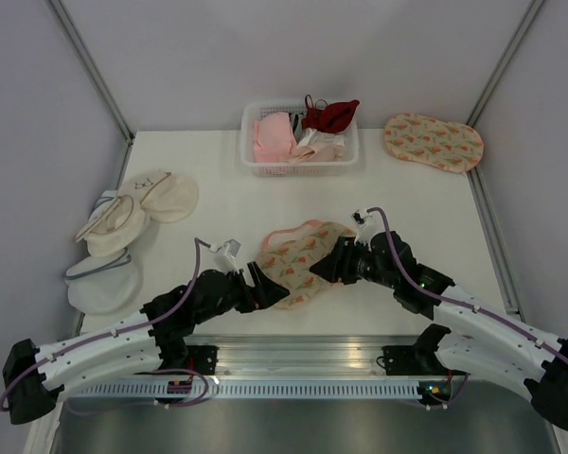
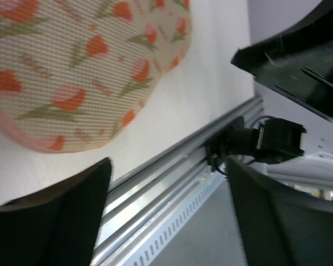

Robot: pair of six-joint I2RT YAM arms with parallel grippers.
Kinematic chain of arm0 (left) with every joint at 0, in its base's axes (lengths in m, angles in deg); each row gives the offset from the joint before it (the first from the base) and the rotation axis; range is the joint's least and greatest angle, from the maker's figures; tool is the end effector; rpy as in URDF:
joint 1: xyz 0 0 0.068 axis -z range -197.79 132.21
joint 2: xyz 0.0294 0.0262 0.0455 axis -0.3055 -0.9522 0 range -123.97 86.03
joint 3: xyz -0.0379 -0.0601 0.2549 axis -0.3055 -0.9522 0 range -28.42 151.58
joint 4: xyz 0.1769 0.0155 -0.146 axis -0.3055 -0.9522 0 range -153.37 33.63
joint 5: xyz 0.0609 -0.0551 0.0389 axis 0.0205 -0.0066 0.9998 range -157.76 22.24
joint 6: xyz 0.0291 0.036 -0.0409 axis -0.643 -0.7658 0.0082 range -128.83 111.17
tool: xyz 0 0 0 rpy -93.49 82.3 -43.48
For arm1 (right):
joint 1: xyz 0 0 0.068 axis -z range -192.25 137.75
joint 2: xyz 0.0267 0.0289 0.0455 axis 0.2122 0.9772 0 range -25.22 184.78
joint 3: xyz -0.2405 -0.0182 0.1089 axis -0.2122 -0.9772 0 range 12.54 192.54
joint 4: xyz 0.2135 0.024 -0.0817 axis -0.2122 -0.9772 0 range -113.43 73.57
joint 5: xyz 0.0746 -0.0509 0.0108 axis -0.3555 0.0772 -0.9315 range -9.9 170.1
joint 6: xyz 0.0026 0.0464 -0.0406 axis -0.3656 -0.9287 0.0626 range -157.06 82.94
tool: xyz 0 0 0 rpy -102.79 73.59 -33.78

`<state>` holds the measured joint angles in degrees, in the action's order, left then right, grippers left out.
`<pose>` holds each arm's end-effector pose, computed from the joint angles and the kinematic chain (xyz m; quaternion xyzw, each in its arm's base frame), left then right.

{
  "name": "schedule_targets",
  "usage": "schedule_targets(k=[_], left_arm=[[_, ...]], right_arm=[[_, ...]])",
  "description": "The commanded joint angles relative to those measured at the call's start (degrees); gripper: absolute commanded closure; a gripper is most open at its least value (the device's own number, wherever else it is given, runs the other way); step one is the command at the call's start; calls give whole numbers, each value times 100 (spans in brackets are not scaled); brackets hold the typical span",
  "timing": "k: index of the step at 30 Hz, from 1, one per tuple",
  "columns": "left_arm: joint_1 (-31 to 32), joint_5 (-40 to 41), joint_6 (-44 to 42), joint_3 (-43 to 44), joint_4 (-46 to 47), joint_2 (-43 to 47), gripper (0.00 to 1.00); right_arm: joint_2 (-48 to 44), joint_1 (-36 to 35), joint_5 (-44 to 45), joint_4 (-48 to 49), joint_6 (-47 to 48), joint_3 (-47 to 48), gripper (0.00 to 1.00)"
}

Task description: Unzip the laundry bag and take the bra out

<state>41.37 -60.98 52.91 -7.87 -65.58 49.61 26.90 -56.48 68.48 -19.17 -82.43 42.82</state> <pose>0.0779 -0.1196 0.2142 -0.0507 0.8413 -0.4415 0.3077 0.1297 0.1393 0.2427 -0.0464 0.8376 0.4391 0.3215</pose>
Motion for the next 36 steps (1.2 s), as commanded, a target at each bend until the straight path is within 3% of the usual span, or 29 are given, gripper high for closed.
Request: schedule_targets(k=[1,3,4,6,7,11,18,20,28,36], left_arm=[[166,-554,32,-112,1716,-425,23],[219,-652,23,-438,2824,-785,39],[219,-652,49,-421,3194,-996,57],[271,-652,49,-132,3119,-1725,78],[307,-591,127,-70,3023,-1954,96],[561,-3,453,159,2409,-2483,98],[1045,1368,682,221,1291,-1975,98],[1054,1474,691,221,1159,-2026,98],[1054,1685,963,186,1150,-2772,98],[1045,2527,955,264,800,-3081,98]], right_arm=[[-333,2,1334,-989,318,372,56],[-562,-7,2298,-1535,326,478,75],[-623,-7,2539,-1693,326,522,92],[-738,2,3118,-2036,387,610,100],[-729,2,3400,-2246,423,645,100],[-222,37,4115,-2266,748,751,100],[860,485,3096,-685,1284,453,100],[1482,704,2921,-228,1416,408,100],[2565,942,2481,484,1531,180,99],[2936,925,1725,-103,1583,268,100]])
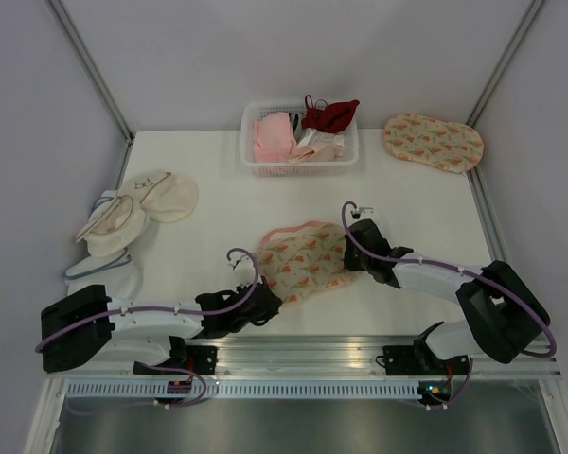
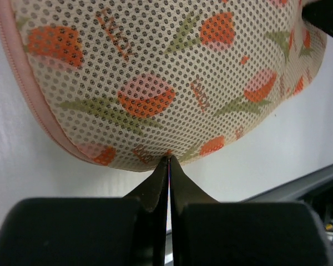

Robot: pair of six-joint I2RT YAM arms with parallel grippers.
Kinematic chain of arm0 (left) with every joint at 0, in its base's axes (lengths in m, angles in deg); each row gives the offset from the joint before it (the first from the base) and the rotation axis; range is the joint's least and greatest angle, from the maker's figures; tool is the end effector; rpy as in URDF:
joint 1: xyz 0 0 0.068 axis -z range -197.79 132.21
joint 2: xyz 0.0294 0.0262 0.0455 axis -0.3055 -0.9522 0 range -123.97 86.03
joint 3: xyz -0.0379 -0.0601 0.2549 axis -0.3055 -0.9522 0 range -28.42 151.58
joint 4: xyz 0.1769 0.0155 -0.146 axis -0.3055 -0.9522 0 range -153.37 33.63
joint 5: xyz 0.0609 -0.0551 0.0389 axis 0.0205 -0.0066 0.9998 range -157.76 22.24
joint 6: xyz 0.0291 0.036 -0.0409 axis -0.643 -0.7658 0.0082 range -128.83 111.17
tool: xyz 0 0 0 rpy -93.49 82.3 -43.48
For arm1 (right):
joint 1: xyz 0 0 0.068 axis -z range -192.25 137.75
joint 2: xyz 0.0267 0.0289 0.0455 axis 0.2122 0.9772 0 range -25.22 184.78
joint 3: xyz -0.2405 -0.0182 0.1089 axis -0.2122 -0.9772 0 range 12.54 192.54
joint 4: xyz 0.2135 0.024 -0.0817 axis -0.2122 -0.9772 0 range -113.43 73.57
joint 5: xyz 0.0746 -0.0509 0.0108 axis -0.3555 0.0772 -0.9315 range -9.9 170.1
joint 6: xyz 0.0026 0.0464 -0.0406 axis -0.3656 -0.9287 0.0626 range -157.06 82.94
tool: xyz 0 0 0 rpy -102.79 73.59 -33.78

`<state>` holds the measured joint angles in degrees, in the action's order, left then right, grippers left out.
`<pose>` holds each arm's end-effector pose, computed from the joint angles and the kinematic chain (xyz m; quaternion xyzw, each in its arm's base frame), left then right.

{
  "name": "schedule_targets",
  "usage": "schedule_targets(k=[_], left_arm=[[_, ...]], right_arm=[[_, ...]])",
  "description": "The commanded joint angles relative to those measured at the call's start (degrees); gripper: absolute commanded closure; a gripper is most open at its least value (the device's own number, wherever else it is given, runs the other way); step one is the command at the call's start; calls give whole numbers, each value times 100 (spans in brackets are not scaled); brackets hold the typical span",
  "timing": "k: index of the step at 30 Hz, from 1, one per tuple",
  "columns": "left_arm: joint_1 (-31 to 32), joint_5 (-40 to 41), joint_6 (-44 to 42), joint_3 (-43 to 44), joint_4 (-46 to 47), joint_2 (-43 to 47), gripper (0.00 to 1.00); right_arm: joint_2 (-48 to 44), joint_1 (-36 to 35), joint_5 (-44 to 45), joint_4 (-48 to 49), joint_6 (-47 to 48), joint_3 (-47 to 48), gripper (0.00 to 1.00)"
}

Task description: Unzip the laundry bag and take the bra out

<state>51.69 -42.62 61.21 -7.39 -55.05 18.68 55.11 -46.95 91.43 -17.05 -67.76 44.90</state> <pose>0.0862 -0.1736 0.1560 -0.0877 0.9013 -0.2809 0.3179 0.2043 0.1303 0.1591 0.0024 0.9315 0.1122 0.3460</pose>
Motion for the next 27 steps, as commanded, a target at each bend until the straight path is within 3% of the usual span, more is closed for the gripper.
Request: schedule_targets(k=[1,5,11,18,22,27], left_arm=[[5,841,98,260,-377,29,98],[-406,1203,-200,471,-600,56,98],[-1557,492,-1308,357,640,-234,98],[-2297,-569,-2222,735,1720,-1112,98],[-2500,-1187,-2285,867,1969,-1404,98],[-2448,-1881,-2030,508,1854,-430,97]], right_arm=[[27,-133,-658,-559,169,25,100],[-185,-598,-842,-1167,126,-89,100],[-396,-1661,-1072,-1318,-400,-291,100],[-168,-2778,-932,-975,-1017,-292,100],[-123,-2849,-573,-1001,-1201,-265,100],[-421,-2832,-9,-1001,-1307,-265,99]])
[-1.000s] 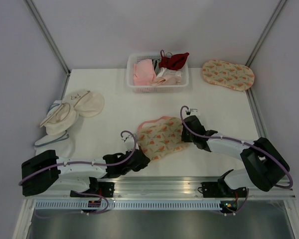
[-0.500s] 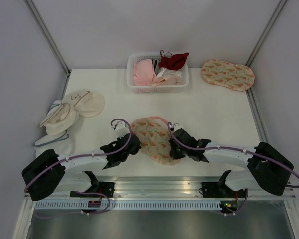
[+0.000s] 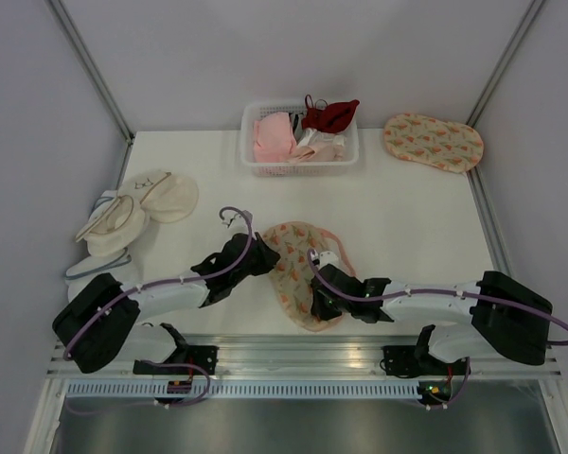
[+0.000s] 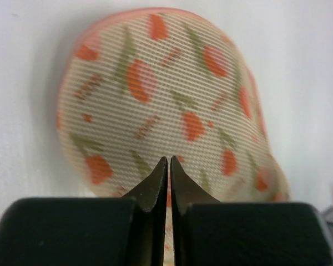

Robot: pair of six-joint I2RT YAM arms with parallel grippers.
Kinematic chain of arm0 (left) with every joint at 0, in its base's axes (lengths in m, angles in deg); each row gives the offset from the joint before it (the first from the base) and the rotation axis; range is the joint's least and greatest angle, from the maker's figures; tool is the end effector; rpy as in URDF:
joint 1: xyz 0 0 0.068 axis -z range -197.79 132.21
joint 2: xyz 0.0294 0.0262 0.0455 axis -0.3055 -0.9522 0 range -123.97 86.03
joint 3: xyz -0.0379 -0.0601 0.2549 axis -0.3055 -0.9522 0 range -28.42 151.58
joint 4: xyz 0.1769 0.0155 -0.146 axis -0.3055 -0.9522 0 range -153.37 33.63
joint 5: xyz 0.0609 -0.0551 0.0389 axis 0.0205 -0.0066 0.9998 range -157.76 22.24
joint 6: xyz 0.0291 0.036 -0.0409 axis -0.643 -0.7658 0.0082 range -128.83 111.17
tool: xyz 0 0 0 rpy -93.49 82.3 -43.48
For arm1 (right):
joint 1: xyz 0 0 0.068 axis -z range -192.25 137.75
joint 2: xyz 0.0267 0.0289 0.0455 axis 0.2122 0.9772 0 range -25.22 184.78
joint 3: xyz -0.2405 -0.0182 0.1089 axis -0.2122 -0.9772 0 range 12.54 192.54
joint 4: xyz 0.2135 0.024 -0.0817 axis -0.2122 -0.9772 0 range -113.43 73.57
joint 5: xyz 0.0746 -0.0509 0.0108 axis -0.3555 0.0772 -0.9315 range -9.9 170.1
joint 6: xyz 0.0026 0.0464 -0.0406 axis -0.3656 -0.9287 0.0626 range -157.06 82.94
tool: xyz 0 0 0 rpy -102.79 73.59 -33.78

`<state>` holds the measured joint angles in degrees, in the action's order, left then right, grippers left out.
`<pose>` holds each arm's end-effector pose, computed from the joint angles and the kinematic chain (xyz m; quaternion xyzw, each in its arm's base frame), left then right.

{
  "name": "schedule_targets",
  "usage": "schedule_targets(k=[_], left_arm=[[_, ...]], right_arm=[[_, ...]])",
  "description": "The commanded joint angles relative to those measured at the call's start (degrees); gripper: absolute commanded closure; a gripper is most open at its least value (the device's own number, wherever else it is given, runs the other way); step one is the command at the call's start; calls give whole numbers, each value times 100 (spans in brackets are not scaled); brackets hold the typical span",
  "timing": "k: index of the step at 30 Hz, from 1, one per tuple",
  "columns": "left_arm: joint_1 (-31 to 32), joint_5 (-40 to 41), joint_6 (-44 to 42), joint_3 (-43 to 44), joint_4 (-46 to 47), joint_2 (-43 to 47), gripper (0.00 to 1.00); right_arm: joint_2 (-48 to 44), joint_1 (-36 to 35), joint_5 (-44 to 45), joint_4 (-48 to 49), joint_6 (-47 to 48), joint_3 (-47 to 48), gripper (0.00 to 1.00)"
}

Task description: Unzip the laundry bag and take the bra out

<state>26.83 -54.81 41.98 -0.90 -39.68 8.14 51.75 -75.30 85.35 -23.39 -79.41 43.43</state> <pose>0.1829 -0.1656 0.1729 -0.1005 0.8718 -0.2800 0.3891 0.1055 0.1981 0.1559 -0.1559 0.9347 0.2254 0.2265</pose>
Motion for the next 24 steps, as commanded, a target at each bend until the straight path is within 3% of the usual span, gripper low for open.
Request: schedule_targets(k=[1,2,3,5,8,15,24], left_arm=[[125,-767,-63,-212,196,774,92],[187,-863,42,-256,64,949,84],[266,-899,69,-335,-33,1194,60],[485,-987,218,-415,-331,1398,40],[714,-1040,499,-792,-272,1759,29],[776,-1110,843,-1575,710,1778,23],[776,-1269,817,-1312,2495,57,19]], right_arm=[[-103,20,634,-393,-125,-93,99],[-121,29,634,-411,-98,-75,100],[-190,47,626,-403,-29,-49,100],[-252,55,582,-420,25,-22,100],[-445,99,529,-473,86,-22,100],[-1122,266,12,-420,157,-224,100],[-1360,328,-235,-543,227,-373,100]])
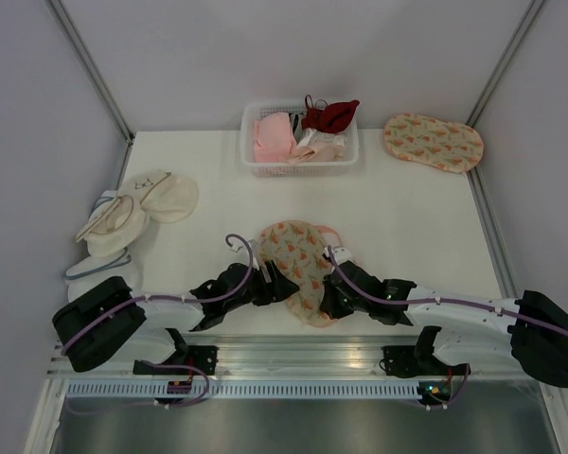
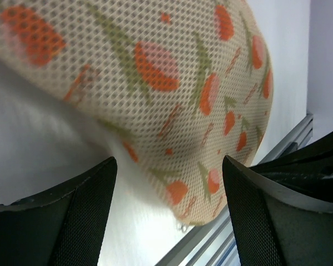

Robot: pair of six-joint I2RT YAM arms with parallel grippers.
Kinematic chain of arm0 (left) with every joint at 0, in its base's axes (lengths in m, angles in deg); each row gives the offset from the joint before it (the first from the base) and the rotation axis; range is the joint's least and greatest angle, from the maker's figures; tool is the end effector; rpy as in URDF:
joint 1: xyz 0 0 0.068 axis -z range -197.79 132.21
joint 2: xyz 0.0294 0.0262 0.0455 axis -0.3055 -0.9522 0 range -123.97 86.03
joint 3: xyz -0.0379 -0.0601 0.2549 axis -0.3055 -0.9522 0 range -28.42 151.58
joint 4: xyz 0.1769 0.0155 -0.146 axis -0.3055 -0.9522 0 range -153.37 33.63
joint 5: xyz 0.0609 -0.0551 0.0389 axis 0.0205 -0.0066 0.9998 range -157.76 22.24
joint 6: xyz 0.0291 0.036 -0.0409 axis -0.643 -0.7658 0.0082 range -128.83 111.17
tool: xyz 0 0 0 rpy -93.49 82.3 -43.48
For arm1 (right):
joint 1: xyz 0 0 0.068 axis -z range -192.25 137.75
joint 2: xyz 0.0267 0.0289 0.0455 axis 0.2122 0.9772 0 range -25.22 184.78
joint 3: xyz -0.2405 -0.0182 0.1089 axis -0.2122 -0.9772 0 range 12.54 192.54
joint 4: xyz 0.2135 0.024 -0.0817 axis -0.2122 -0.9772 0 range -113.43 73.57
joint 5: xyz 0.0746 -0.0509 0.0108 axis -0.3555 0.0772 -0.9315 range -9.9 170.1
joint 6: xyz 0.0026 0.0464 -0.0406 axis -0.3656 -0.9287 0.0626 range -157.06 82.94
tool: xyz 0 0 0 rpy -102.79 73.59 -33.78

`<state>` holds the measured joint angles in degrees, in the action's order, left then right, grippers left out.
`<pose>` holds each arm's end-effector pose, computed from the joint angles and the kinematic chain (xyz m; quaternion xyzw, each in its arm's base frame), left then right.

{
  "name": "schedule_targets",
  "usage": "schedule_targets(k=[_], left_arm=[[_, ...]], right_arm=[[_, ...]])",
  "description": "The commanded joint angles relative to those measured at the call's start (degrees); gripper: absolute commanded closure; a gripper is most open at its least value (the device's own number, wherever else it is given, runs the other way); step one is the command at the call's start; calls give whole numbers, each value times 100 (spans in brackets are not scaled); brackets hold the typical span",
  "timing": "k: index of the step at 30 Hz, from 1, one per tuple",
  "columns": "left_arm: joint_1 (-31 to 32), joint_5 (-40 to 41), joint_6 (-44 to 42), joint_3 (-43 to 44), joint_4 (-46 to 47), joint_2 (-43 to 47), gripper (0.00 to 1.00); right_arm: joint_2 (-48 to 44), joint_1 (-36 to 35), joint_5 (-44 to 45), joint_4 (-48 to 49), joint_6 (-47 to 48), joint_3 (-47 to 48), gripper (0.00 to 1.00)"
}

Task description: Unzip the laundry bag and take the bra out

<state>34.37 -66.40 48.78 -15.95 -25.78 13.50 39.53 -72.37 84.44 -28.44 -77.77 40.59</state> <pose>0.1271 -0.1615 0.1450 -0.0470 0.8624 -0.4063 0.2983 0.1005 0.1678 0.1762 -0.1445 0.9240 0.2488 0.2519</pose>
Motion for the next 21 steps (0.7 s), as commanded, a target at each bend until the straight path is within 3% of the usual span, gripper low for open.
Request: schedule_targets(k=[1,4,5,7,8,9,15,18,19,21], left_arm=[[13,-110,172,212,1542,-673,19],[5,-347,269,317,2020,-1315,30],[13,-435,304,335,2300,-1429,46],[5,-514,391,326,2556,-1720,68],[5,-541,418,318,2697,-1781,88],[5,-541,418,326,2689,-1808,97],[5,-611,418,388,2471,-1651,98],[31,-200,795,501,1971,-1387,98],[83,45,1118,554,1368,-1317,98],[154,748,1463,886,540,-1044,98]], right_arm=[[-138,53,-135,-47,63,-98,99],[-156,79,-126,-91,81,-142,100],[-208,97,-118,-117,81,-151,100],[-296,123,-65,-179,98,-169,100],[-410,140,-47,-231,116,-169,100],[-480,141,-38,-266,116,-160,100],[-1534,141,-135,-749,405,85,100],[-1957,149,-74,-1259,520,305,88],[-2018,141,-74,-1364,555,349,77],[-2142,132,-91,-1541,529,385,65]])
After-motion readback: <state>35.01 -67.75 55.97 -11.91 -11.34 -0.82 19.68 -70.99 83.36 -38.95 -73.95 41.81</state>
